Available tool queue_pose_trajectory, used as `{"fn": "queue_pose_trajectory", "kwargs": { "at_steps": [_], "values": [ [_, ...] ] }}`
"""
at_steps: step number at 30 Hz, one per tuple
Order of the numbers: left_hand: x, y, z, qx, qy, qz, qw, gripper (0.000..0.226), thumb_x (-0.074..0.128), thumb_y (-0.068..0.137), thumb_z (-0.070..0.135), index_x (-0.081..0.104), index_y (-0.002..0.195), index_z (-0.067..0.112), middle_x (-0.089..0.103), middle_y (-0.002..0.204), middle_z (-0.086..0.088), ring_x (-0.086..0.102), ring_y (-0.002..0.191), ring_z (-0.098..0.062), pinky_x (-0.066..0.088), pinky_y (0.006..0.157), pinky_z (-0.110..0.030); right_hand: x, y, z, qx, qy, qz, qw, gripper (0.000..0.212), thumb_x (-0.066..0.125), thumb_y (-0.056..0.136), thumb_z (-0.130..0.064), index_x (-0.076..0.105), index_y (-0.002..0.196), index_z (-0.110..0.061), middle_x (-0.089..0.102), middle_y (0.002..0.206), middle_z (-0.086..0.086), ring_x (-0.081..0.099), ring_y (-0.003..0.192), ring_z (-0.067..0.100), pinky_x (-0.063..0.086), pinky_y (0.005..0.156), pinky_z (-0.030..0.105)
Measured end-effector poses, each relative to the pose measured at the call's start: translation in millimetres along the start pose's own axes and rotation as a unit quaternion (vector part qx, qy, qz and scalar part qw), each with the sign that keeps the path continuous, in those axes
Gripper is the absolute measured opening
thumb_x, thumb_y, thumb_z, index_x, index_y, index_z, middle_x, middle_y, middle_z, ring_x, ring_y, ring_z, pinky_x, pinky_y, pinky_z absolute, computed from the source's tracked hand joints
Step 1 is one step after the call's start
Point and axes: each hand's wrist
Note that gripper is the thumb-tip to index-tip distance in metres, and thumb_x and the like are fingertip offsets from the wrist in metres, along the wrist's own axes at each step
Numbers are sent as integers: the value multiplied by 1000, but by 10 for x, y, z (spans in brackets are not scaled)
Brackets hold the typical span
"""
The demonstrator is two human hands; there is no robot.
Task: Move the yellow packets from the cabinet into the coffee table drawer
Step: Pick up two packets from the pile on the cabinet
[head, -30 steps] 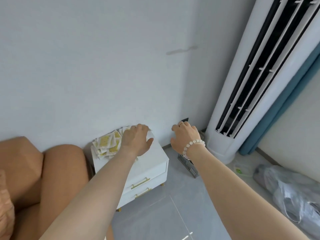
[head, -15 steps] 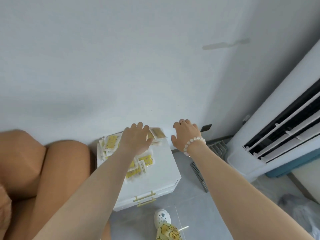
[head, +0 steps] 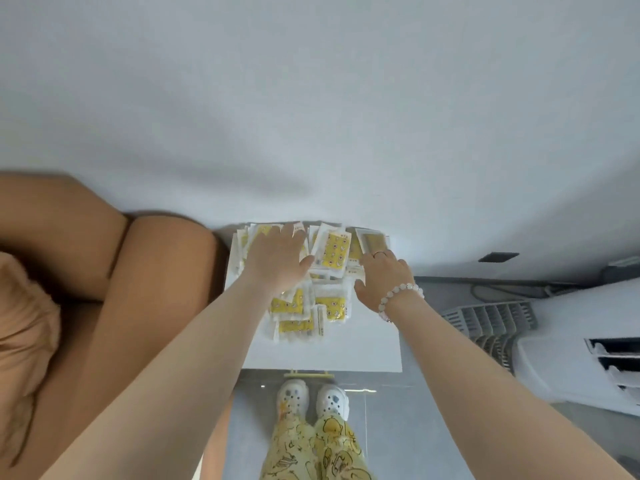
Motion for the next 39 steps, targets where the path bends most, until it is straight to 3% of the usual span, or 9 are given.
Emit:
{"fn": "queue_pose_trajectory", "kwargs": {
  "at_steps": [7,14,22,25,28,30,33,37,39],
  "values": [
    [631,237,-260,17,4,-48,999,48,31,100,44,37,137,14,44,133,-6,47,115,-25,39,81,-33,710,341,-159,0,33,-104,994,38,42,96,-31,45,130,-15,46,133,3,40,125,19,36,97,32],
    [1377,547,-253,7,-61,-44,997,43,33,99,42,42,133,17,48,126,-4,50,107,-22,34,69,-29,1381,631,-83,44,39,-132,989,36,43,96,-32,47,129,-18,49,128,1,43,120,19,36,93,30],
    [2369,110,-209,-34,-147,-116,982,40,37,99,40,43,131,17,47,126,-2,51,109,-21,42,73,-31,2223,650,-342,96,132,-245,956,56,47,90,-56,46,131,-19,55,127,-2,49,121,18,38,101,33],
    [2547,49,-237,-36,-152,-98,983,40,38,98,39,44,132,18,47,128,-1,52,109,-21,45,74,-32,2381,656,-451,158,202,-243,935,62,56,83,-61,50,121,-12,58,116,1,56,111,22,46,88,32],
    [2630,43,-205,-30,-146,-85,985,41,38,98,38,43,133,17,46,130,-2,53,109,-22,48,74,-33,2473,733,-447,213,254,-223,917,45,64,82,-52,54,99,-12,59,96,2,58,94,22,42,70,26],
    [2654,34,-181,-32,-151,-81,985,41,39,98,38,44,132,16,47,128,-2,53,108,-23,47,72,-33,2525,754,-427,232,279,-214,907,37,65,84,-45,46,74,-15,50,74,-3,52,75,18,35,56,21],
    [2675,28,-163,-38,-153,-78,984,40,39,98,38,45,130,15,49,125,-2,53,105,-23,44,71,-32,2550,719,-410,236,315,-218,893,41,64,86,-36,34,63,-20,39,62,-6,41,58,10,29,50,17],
    [2645,28,-123,-44,-172,-84,981,40,40,98,40,45,130,16,49,125,0,53,107,-21,43,76,-30,2521,673,-343,255,353,-208,876,20,62,89,-31,53,80,-15,53,74,-2,50,73,17,37,62,23],
    [2615,0,-85,-153,-253,-47,954,38,45,96,38,48,126,15,51,121,-1,52,108,-20,42,77,-29,2503,648,-318,265,366,-199,869,18,60,90,-28,61,98,-13,58,85,-2,52,77,16,38,71,23]
  ]
}}
Point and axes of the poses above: each hand's wrist, its own y-axis towards the middle knuckle, its own x-axis out of the palm, z = x × y
